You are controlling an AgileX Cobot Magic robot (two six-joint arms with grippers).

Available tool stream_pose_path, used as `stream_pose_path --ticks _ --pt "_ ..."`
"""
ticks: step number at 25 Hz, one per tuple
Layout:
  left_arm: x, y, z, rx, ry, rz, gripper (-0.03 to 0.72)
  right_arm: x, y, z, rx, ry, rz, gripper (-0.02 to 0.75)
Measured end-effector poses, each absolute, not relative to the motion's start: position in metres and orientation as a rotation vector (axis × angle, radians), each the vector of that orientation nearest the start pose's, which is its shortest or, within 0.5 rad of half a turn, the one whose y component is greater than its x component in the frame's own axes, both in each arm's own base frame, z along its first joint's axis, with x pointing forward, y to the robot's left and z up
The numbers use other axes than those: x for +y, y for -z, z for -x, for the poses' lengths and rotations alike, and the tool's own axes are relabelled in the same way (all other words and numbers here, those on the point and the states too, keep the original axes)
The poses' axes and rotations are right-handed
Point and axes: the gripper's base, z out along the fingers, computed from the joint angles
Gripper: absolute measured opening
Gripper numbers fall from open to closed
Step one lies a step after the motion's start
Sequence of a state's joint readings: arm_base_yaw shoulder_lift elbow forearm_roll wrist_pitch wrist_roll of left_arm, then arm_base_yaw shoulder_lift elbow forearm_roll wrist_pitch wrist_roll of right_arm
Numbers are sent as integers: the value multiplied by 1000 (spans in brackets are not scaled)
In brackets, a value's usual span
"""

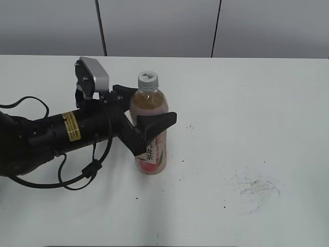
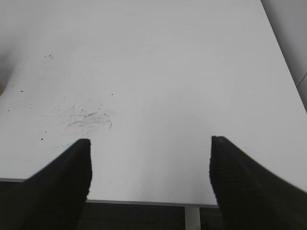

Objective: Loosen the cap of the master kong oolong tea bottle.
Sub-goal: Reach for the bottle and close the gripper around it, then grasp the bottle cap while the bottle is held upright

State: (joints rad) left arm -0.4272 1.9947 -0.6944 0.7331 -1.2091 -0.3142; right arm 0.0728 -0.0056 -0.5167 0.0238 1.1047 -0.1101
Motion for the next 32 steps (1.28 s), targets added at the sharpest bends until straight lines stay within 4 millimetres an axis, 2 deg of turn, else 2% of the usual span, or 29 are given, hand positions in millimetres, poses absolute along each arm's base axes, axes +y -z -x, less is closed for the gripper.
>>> stream_pose_path --ticks 3,4,32 --pt "-189 -129 -276 1511 892 -858 450 1 -278 10 2057 -6 191 574" --pt "-190 -129 -276 1510 894 -862 445 1 -278 10 2057 -6 191 574" --pt "-190 -129 -276 1508 896 -869 445 1 -279 9 2048 -5 190 574"
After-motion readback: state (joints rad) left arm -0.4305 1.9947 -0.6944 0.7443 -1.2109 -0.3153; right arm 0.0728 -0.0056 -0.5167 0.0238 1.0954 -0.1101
